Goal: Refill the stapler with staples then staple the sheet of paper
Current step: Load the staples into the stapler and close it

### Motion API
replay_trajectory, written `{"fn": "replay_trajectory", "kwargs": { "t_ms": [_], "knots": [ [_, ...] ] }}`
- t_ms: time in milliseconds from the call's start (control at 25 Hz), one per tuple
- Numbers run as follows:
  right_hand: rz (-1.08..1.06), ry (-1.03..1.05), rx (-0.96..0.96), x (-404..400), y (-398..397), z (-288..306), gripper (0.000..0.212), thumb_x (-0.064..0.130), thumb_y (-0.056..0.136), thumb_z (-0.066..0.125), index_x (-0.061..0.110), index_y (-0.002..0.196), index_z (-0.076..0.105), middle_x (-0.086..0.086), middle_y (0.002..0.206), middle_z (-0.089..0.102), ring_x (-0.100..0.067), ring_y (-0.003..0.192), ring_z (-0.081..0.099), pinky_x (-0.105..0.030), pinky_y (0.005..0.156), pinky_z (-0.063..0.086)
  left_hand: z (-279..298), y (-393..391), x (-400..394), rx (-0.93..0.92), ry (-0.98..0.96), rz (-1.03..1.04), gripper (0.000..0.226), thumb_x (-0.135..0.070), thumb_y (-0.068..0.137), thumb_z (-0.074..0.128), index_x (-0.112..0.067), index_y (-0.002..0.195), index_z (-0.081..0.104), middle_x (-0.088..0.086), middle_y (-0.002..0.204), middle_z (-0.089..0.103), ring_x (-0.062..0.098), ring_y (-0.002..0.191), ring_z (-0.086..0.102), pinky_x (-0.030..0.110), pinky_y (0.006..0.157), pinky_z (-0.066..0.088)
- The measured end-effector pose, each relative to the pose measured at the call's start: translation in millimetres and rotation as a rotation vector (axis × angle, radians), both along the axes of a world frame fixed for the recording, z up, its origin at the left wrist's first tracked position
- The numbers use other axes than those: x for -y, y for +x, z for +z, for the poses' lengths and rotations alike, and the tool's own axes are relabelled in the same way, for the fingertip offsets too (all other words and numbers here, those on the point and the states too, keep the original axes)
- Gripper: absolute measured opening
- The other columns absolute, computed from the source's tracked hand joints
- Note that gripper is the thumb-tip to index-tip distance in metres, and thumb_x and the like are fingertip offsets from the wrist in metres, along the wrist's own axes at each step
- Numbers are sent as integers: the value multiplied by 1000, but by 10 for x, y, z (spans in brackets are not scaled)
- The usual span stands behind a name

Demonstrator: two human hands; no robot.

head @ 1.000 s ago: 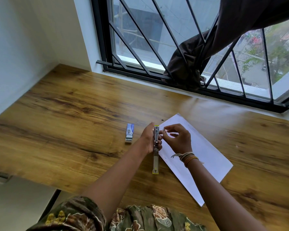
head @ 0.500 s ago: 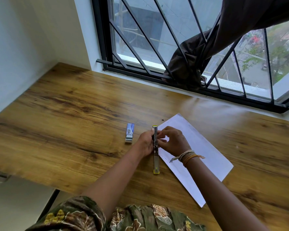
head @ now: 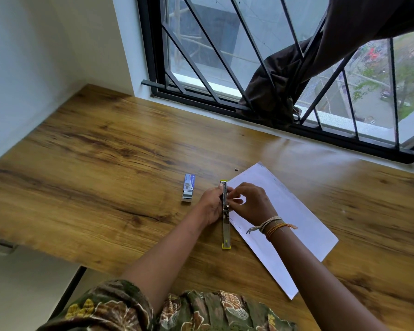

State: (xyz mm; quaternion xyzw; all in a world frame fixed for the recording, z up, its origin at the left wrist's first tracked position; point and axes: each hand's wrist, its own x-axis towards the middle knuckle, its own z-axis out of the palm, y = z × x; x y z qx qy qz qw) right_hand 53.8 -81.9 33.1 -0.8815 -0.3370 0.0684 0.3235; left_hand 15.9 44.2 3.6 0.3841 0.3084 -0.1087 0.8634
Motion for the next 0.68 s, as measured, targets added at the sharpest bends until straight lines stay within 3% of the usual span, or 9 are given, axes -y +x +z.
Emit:
{"fn": "replay_trajectory", "kwargs": {
  "t_ms": [280, 520, 680],
  "knots": [
    [76, -100, 42, 15, 5, -21, 14, 10, 81, 70, 14, 93, 76, -8, 87, 69, -22, 85, 55, -25, 72, 37, -25, 0, 15, 15, 35, 6, 42, -28, 105, 23, -8, 90, 56, 6, 59, 70, 18, 53, 69, 28, 57, 49],
    [149, -173, 96, 12, 19, 47, 13, 13, 84, 67, 17, 92, 76, -7, 81, 67, -23, 83, 53, -31, 68, 44, -11, -8, 7, 10, 52, 7, 42, -28, 105, 23, -7, 91, 57, 5, 56, 70, 16, 50, 68, 26, 55, 53],
    [221, -260, 124, 9, 85, 93, 14, 12, 88, 62, 16, 95, 74, -8, 87, 67, -24, 85, 54, -35, 71, 47, 3, -4, 21, 22, 40, 8, 40, -26, 105, 28, -6, 90, 58, 10, 66, 70, 20, 57, 68, 35, 63, 59]
  ]
}}
